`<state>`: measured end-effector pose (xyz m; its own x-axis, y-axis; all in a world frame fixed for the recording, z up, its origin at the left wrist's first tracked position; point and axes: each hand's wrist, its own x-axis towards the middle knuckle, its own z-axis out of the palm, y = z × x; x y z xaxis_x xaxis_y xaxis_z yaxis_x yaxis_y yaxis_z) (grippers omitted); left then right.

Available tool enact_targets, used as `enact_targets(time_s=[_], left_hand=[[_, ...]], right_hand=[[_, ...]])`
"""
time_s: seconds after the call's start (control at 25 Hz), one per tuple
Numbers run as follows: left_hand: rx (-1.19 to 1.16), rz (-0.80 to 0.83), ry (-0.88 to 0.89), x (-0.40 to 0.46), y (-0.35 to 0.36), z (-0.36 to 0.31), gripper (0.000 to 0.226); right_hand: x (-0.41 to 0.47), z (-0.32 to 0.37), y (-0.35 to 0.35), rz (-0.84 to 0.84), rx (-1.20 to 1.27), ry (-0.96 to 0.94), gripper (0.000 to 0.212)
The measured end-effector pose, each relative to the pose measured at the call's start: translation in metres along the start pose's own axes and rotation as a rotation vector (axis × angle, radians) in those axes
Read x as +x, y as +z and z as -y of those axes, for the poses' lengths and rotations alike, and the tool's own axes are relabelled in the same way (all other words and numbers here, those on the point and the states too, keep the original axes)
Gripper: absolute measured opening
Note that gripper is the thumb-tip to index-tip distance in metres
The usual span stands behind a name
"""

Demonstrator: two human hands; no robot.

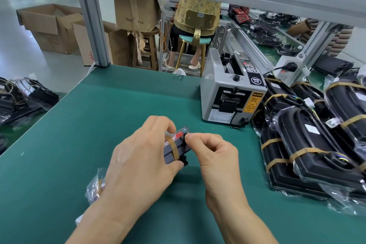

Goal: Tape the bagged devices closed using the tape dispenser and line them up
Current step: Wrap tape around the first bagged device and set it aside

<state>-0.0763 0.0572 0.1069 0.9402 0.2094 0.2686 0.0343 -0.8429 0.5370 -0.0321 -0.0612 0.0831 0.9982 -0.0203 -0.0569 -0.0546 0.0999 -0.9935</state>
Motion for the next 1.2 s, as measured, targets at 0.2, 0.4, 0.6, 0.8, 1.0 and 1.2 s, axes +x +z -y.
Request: enact_targets(time_s=[0.2,0.4,0.6,0.8,1.0,1.2], left_hand=[[-0.01,-0.01,0.062,-0.001,-0.001,0.001,0.051],[0.0,-0.032,0.081,0.0,0.0,0.0,0.049],[0.001,-0.045,0.089,-0.001,0.002,0.001,0.049],[0.019,-0.057,0.09,-0.001,0.003,0.002,0.048],[0.027,-0.057,0.084,0.0,0.003,0.003,0.048],[0.025,-0.05,0.077,-0.001,0.004,0.004,0.049]], right_hand=[[0.0,-0.004,0.003,-0.051,-0.1,-0.092,0.015],[-0.001,-0.006,0.006,-0.108,-0.142,-0.166,0.02],[-0.004,-0.007,0.008,-0.152,-0.154,-0.177,0.019],[-0.004,-0.01,0.009,-0.182,-0.195,-0.199,0.02],[-0.006,-0.017,0.007,-0.148,-0.007,-0.152,0.018],[-0.001,-0.016,0.006,-0.111,-0.018,-0.141,0.02]])
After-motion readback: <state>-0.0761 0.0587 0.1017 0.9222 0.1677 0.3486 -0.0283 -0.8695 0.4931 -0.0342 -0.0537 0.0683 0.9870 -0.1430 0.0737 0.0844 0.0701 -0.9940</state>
